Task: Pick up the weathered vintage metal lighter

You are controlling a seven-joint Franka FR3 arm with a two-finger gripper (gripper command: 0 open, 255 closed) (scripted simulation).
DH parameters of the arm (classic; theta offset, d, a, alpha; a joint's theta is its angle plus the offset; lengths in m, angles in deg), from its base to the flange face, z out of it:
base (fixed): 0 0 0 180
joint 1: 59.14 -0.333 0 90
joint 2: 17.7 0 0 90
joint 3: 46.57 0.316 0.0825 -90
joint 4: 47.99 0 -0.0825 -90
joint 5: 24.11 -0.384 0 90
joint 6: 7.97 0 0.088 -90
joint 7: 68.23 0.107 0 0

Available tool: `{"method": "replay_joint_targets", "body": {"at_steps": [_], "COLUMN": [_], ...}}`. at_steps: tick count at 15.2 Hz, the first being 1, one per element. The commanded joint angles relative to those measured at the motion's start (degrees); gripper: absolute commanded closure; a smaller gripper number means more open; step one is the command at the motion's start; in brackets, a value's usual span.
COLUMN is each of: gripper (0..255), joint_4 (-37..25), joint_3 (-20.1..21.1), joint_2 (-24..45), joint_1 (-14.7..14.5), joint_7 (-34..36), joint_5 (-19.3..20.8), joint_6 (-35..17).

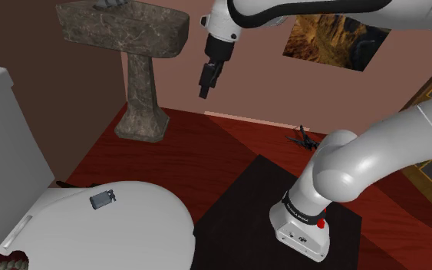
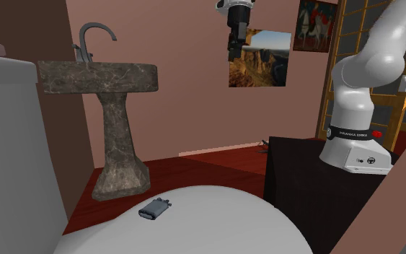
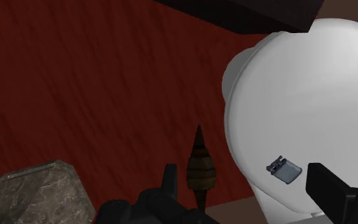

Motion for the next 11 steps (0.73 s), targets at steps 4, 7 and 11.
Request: {"method": "replay_joint_targets", "body": {"at_steps": [4,7,11], "gripper": [0,0,0], "joint_4": [-1.6,-3.3,-6.4], "joint_3": [1.1,2.0,3.3], "joint_2": [9.5,15.3,23.2], "joint_1": [-1.9,-3.0,-4.3], "joint_7": [-3.5,-5.3,-7.6], "joint_5": [-0.6,-0.8,-0.7], "joint_6": [-6.8,-10.2,-14.1]}}
